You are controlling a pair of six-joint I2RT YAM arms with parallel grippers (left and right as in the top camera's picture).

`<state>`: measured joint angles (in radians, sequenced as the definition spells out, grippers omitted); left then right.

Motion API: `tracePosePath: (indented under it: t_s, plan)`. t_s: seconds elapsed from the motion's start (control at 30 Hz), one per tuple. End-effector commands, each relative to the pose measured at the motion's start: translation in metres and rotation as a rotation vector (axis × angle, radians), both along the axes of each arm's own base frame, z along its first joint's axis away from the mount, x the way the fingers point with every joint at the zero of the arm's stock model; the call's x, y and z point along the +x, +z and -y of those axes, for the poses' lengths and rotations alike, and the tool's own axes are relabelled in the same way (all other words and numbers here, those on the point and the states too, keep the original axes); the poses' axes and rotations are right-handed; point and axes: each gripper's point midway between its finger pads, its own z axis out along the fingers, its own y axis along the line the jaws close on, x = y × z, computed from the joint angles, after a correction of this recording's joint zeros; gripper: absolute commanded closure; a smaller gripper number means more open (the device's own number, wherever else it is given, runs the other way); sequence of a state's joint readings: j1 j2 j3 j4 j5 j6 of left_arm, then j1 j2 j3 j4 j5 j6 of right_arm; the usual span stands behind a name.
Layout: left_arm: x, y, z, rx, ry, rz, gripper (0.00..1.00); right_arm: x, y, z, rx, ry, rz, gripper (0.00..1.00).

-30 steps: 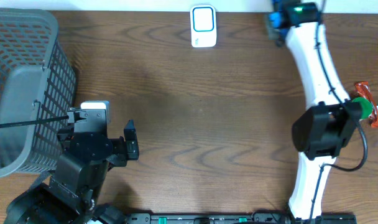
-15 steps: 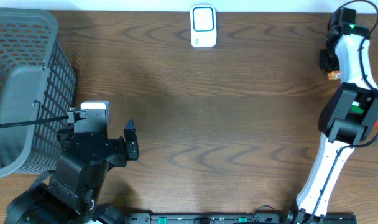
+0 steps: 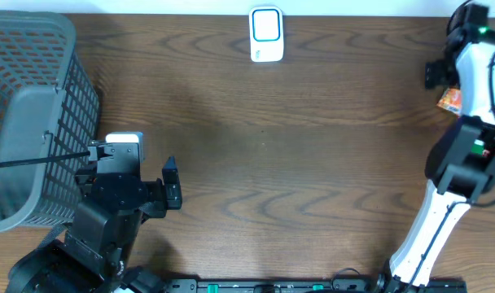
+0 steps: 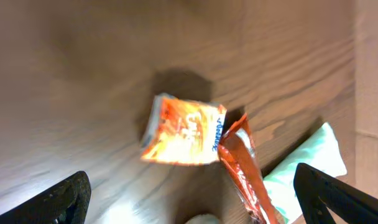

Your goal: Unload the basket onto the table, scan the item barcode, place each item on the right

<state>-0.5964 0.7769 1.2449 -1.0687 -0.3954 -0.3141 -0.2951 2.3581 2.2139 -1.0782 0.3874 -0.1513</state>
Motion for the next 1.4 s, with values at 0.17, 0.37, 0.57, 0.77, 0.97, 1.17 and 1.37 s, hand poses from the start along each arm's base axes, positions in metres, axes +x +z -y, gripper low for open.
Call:
tracePosePath:
  t_s: [0.17,0.37,0.57,0.77,0.97,1.17,1.37]
  plan:
    - [0.0,0.002,-0.003,0.002,0.015,0.007,0.02,-0.013,0.217,-0.13,0.329,0.211,0.54,0.01]
    - [0.0,0.002,-0.003,0.002,0.015,0.007,0.02,-0.057,0.304,-0.167,0.296,0.313,0.714,0.01]
    - [0.0,0.002,-0.003,0.002,0.015,0.007,0.02,-0.094,0.352,-0.18,0.272,0.356,0.825,0.01]
    - [0.0,0.002,-0.003,0.002,0.015,0.007,0.02,-0.113,0.372,-0.182,0.257,0.367,0.876,0.01]
    - [0.0,0.002,-0.003,0.002,0.015,0.007,0.02,-0.14,0.387,-0.185,0.249,0.373,0.904,0.01]
    - [0.0,0.002,-0.003,0.002,0.015,0.007,0.02,-0.204,0.404,-0.193,0.239,0.381,0.93,0.01]
    - [0.0,0.002,-0.003,0.002,0.015,0.007,0.02,-0.279,0.418,-0.202,0.223,0.392,0.984,0.01]
